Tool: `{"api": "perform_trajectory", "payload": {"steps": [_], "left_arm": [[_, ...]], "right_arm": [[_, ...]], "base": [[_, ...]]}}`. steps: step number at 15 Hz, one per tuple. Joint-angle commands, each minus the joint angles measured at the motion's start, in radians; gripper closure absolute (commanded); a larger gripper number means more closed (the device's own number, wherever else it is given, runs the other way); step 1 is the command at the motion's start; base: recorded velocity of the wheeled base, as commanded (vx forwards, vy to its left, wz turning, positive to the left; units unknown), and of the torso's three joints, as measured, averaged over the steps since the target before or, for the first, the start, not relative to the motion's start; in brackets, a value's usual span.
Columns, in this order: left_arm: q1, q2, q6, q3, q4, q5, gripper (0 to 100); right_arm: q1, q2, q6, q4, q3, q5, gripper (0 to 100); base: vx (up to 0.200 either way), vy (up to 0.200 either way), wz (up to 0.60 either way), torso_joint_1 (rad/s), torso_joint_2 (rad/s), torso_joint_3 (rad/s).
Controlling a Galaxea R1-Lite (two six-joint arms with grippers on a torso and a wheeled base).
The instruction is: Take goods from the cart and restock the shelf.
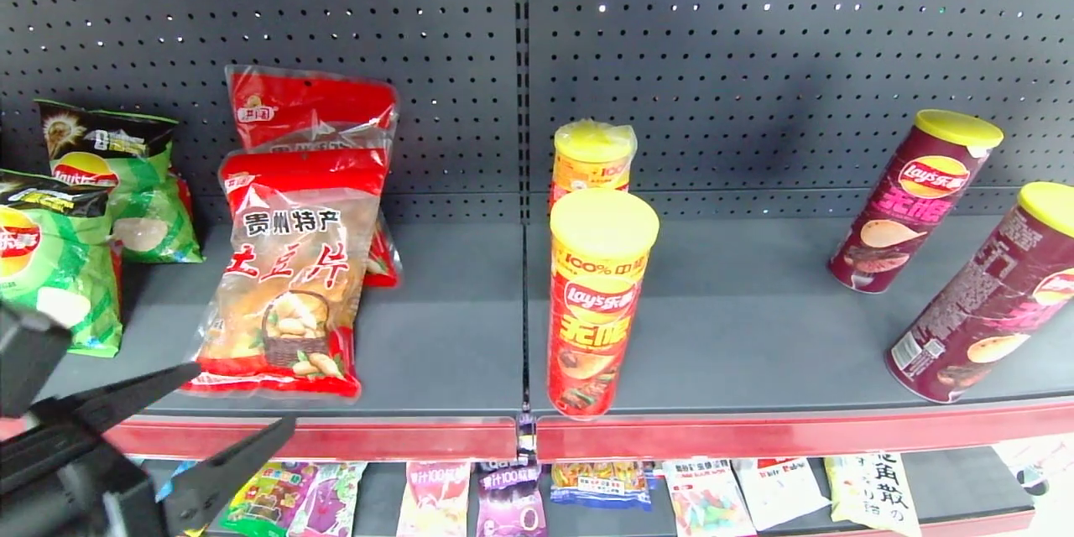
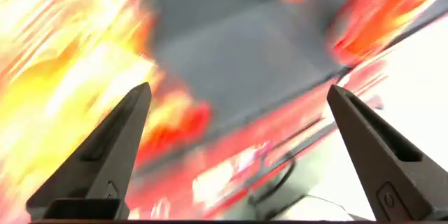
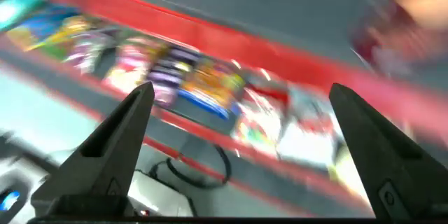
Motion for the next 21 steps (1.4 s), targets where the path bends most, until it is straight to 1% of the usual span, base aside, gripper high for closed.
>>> {"api": "perform_trajectory", "payload": {"steps": [1, 2, 3, 4, 6, 7, 8, 9, 10, 11, 12, 13, 14, 15, 16, 17, 18, 19, 20, 21], "left_arm": [[0.014, -0.429, -0.103, 0.015, 0.363, 0.210, 0], [0.043, -0.496, -0.109, 0.019, 0.446, 0.241, 0], [0.083, -0.550, -0.107, 0.022, 0.498, 0.244, 0], [0.155, -0.598, -0.109, 0.022, 0.557, 0.244, 0], [0.281, -0.661, -0.115, 0.042, 0.620, 0.243, 0], [0.307, -0.719, -0.112, 0.076, 0.627, 0.235, 0], [0.304, -0.794, -0.106, 0.110, 0.626, 0.212, 0], [0.301, -0.823, -0.097, 0.133, 0.610, 0.177, 0], [0.301, -0.822, -0.097, 0.140, 0.584, 0.164, 0], [0.301, -0.822, -0.074, 0.243, 0.337, 0.066, 0], [0.301, -0.822, -0.018, 0.326, 0.190, 0.006, 0], [0.301, -0.822, 0.005, 0.326, 0.198, -0.017, 0], [0.301, -0.820, 0.035, 0.317, 0.276, -0.046, 0], [0.301, -0.820, 0.032, 0.323, 0.245, -0.046, 0], [0.301, -0.820, 0.035, 0.323, 0.248, -0.033, 0], [0.304, -0.819, 0.031, 0.323, 0.247, 0.048, 0], [0.329, -0.826, 0.028, 0.323, 0.247, 0.045, 0], [0.379, -0.834, 0.031, 0.323, 0.247, 0.043, 0], [0.454, -0.835, 0.028, 0.323, 0.248, 0.042, 0], [0.440, -0.840, 0.028, 0.323, 0.248, 0.040, 0]], "right_arm": [[-0.096, -0.106, 0.015, 0.064, -0.042, -0.022, 0], [-0.116, -0.122, 0.017, 0.090, -0.036, -0.027, 0], [-0.142, -0.140, 0.017, 0.113, -0.033, -0.039, 0], [-0.177, -0.169, 0.017, 0.147, -0.027, -0.045, 0], [-0.211, -0.229, 0.015, 0.222, -0.019, -0.047, 0], [-0.210, -0.292, 0.014, 0.244, 0.004, -0.043, 0], [-0.196, -0.338, 0.008, 0.230, 0.038, -0.045, 0], [-0.176, -0.366, 0.005, 0.201, 0.056, -0.047, 0], [-0.171, -0.386, 0.005, 0.187, 0.062, -0.047, 0], [-0.170, -0.386, 0.006, 0.178, 0.068, -0.050, 0], [-0.170, -0.386, 0.005, 0.173, 0.076, -0.054, 0], [-0.170, -0.386, 0.002, 0.172, 0.078, -0.060, 0], [-0.170, -0.386, 0.002, 0.156, 0.082, -0.063, 0], [-0.170, -0.386, 0.008, 0.093, 0.113, -0.057, 0], [-0.170, -0.386, 0.011, 0.035, 0.138, -0.047, 0], [-0.171, -0.386, 0.006, -0.066, 0.184, -0.031, 0], [-0.174, -0.380, 0.006, -0.098, 0.202, -0.054, 0], [-0.174, -0.380, 0.006, -0.103, 0.203, -0.083, 0], [-0.174, -0.369, 0.006, -0.104, 0.203, -0.113, 0], [-0.167, -0.364, 0.005, -0.104, 0.205, -0.108, 0]], "base": [[0.000, 0.000, 0.00, 0.000, 0.00, 0.000], [0.000, 0.000, 0.00, 0.000, 0.00, 0.000], [0.000, 0.000, 0.00, 0.000, 0.00, 0.000], [0.000, 0.000, 0.00, 0.000, 0.00, 0.000], [0.000, 0.000, 0.00, 0.000, 0.00, 0.000], [0.000, 0.000, 0.00, 0.000, 0.00, 0.000], [0.000, 0.000, 0.00, 0.000, 0.00, 0.000], [0.000, 0.000, 0.00, 0.000, 0.00, 0.000], [0.000, 0.000, 0.00, 0.000, 0.00, 0.000], [0.000, 0.000, 0.00, 0.000, 0.00, 0.000], [0.000, 0.000, 0.00, 0.000, 0.00, 0.000], [0.000, 0.000, 0.00, 0.000, 0.00, 0.000], [0.000, 0.000, 0.00, 0.000, 0.00, 0.000], [0.000, 0.000, 0.00, 0.000, 0.00, 0.000], [0.000, 0.000, 0.00, 0.000, 0.00, 0.000], [0.000, 0.000, 0.00, 0.000, 0.00, 0.000], [0.000, 0.000, 0.00, 0.000, 0.00, 0.000], [0.000, 0.000, 0.00, 0.000, 0.00, 0.000], [0.000, 0.000, 0.00, 0.000, 0.00, 0.000], [0.000, 0.000, 0.00, 0.000, 0.00, 0.000]]}}
